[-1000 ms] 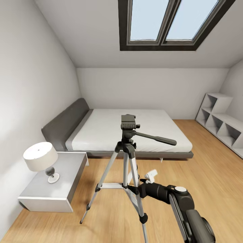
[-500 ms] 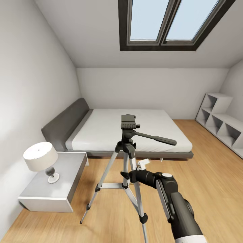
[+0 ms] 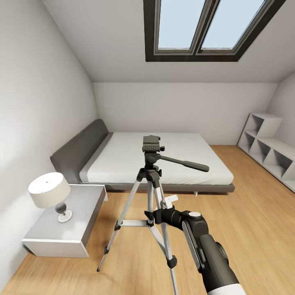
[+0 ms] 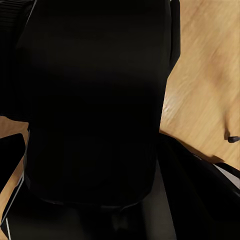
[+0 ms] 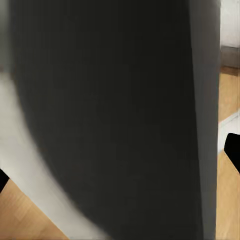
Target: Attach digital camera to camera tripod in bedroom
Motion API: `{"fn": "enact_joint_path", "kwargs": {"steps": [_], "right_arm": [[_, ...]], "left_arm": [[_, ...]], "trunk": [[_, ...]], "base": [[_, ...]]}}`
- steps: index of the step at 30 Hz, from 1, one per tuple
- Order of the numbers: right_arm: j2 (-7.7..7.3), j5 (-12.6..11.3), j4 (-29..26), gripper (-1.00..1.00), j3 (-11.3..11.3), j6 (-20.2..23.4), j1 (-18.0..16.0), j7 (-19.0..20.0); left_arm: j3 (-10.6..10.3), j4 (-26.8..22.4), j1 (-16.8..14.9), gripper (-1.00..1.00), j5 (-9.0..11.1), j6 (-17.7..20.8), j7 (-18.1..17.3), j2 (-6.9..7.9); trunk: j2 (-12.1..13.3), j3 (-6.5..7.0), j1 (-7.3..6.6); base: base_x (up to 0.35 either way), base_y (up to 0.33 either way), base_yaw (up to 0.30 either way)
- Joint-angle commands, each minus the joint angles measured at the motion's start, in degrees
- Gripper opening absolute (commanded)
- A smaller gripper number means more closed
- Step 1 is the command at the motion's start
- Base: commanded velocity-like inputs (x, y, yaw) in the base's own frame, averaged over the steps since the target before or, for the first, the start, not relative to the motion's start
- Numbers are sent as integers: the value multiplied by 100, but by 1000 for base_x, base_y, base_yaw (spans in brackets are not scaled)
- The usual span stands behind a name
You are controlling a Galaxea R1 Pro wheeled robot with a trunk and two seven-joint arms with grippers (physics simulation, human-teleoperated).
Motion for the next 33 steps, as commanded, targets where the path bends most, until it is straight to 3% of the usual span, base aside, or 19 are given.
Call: {"fn": "enact_joint_path", "kwargs": {"steps": [1, 14, 21, 26, 33], "right_arm": [[3, 59, -9, 100, -6, 1, -4, 41], [-60, 60, -17, 100, -22, -60, -4, 65], [-95, 60, -287, 100, -13, -24, -4, 88], [-209, 57, -441, 100, -4, 30, -4, 97], [-253, 52, -469, 100, -2, 57, -4, 108]], "left_arm": [[-45, 3, -3, -100, 54, -10, -25, 1], [-43, 3, -3, -100, 65, -12, -25, 1], [-42, 2, -3, -100, 67, -10, -25, 1], [-43, 0, -3, -100, 56, -9, -25, 1], [-37, 3, -3, -100, 74, -11, -25, 1]], "trunk": [[-6, -7, 1], [-6, -7, 1], [-6, -7, 1], [-6, -7, 1], [-6, -7, 1]], "base": [[0, 0, 0], [0, 0, 0], [0, 0, 0], [0, 0, 0], [0, 0, 0]]}}
